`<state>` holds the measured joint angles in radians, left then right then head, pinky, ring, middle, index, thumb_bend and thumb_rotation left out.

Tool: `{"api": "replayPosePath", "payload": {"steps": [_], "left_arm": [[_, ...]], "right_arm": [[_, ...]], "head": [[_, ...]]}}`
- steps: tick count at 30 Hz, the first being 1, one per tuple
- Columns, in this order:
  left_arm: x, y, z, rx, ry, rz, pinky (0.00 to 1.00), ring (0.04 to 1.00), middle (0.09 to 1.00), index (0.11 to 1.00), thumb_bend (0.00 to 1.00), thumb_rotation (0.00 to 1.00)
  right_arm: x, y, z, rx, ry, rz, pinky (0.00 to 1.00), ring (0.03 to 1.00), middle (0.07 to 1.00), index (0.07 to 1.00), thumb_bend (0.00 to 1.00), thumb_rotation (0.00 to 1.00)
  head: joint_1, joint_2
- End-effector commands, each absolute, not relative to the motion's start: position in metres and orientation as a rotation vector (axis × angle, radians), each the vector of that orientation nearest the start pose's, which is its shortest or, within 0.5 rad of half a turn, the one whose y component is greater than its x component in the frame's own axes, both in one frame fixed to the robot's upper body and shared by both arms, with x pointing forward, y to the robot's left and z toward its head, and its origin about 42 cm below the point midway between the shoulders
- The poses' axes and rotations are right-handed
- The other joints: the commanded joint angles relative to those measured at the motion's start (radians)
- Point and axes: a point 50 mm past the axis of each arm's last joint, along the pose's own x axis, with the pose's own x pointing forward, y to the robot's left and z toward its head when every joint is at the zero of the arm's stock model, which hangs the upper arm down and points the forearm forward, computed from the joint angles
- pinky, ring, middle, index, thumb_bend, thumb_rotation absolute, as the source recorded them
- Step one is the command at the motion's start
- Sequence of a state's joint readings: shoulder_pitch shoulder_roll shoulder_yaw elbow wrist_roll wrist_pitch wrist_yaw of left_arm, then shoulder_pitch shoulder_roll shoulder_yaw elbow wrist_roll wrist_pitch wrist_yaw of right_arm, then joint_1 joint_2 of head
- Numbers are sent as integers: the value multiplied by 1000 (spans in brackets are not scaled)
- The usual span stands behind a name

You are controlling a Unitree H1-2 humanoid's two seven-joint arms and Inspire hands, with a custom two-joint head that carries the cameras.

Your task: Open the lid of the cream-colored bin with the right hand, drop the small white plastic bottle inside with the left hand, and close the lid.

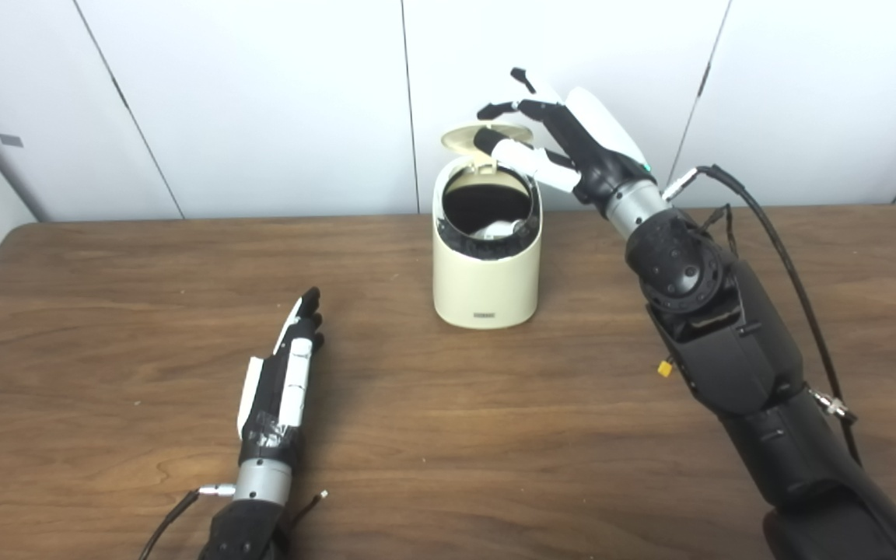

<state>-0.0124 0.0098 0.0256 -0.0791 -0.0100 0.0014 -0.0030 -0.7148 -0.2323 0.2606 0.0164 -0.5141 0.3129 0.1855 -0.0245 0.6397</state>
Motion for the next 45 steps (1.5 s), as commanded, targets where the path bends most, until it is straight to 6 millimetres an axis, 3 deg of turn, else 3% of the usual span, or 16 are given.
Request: {"api": "replayPosePath", "payload": {"steps": [1,16,26,34,45], "left_arm": [[293,216,129,-5,-116,4,1000,1000,1000,989,648,1000],[292,213,130,-1,-119,5,1000,1000,1000,1000,663,1000],[293,215,129,4,-121,10,1000,1000,1000,1000,667,1000],[294,214,127,12,-131,22,984,982,1000,1000,643,983],[292,212,131,38,-134,38,999,988,1000,1000,672,950]], "right_arm": [[445,-160,344,-862,-446,183,989,1000,1000,685,657,1000],[432,-170,333,-908,-444,202,973,1000,1000,650,626,1000],[420,-164,321,-930,-443,246,1000,1000,1000,659,675,1000],[411,-160,305,-942,-419,286,999,1000,1000,670,637,1000],[401,-167,299,-939,-407,293,1000,1000,1000,659,578,1000]], "head": [[0,0],[9,5],[9,7],[15,9],[23,14]]}}
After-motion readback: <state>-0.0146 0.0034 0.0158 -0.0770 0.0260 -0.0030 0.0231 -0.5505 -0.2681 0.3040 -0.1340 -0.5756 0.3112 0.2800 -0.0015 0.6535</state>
